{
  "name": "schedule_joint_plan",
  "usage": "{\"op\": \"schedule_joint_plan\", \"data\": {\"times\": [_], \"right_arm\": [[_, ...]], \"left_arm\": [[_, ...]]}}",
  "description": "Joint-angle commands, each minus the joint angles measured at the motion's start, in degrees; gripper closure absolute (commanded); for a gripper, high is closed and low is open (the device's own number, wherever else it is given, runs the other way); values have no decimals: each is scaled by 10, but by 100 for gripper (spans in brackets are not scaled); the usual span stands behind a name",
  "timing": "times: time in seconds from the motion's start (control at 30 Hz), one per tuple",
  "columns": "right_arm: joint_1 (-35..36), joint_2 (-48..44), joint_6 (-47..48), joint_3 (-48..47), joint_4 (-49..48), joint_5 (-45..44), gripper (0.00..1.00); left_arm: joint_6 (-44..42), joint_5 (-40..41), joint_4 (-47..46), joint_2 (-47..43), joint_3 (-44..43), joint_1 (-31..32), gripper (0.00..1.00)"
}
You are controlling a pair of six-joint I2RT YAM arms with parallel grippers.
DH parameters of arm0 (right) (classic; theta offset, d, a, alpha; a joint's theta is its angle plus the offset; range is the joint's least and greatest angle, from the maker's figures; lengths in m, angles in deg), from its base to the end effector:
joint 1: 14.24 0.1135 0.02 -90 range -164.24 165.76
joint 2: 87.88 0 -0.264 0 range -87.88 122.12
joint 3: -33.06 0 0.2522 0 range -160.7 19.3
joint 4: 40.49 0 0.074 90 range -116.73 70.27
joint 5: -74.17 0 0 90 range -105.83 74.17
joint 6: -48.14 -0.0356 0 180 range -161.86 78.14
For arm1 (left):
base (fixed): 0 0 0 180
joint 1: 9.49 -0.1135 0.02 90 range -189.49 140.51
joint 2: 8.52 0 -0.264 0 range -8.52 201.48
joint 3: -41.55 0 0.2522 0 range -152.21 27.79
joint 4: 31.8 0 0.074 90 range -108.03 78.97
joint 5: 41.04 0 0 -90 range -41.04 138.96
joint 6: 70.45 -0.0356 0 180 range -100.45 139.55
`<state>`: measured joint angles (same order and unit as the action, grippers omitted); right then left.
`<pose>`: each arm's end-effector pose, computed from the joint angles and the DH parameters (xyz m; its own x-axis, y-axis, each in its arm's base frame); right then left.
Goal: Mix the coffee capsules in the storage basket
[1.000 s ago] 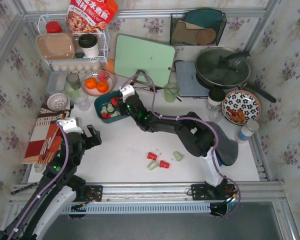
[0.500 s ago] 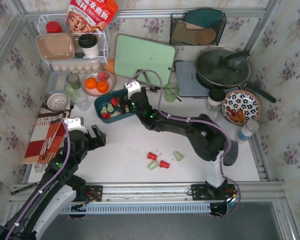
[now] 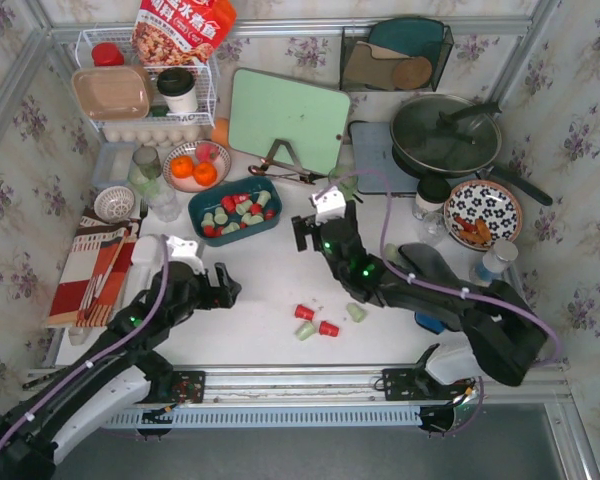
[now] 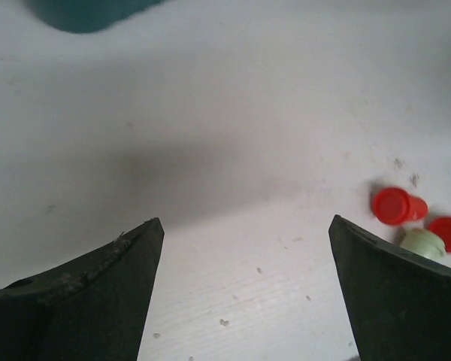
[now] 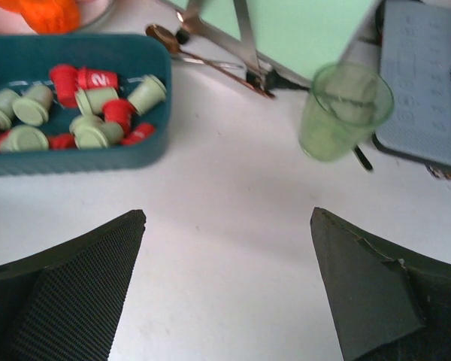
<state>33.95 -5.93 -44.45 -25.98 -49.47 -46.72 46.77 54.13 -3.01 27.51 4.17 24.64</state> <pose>0.2248 0.2240 0.2516 -0.1742 -0.1366 -0.9752 -0.2999 0.9507 -0.0796 0.1307 -0.0847 0.2243 -0.5645 -0.1677 -0.8082 0.2636 0.8913 -0.3690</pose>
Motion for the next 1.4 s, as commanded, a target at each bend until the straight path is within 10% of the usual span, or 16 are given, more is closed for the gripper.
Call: {"op": "schedule_joint_plan", "data": {"times": [0.0,0.57,0.87,1.37], "right_arm": [[0,-73,-5,74,-14,-22,0],[-5,-319,-25,313,-45,-126,0],[-7,-405,-18,361,-75,-140,0],[-7,-401,-23,356,-67,-131,0]], "left_arm": [[-21,28,-44,39,-3,74,6],[-43,140,-97,423,-199,328,6],[-9,234,36,608,-359,394,8],[21,231,56,657,-373,396,47]]}}
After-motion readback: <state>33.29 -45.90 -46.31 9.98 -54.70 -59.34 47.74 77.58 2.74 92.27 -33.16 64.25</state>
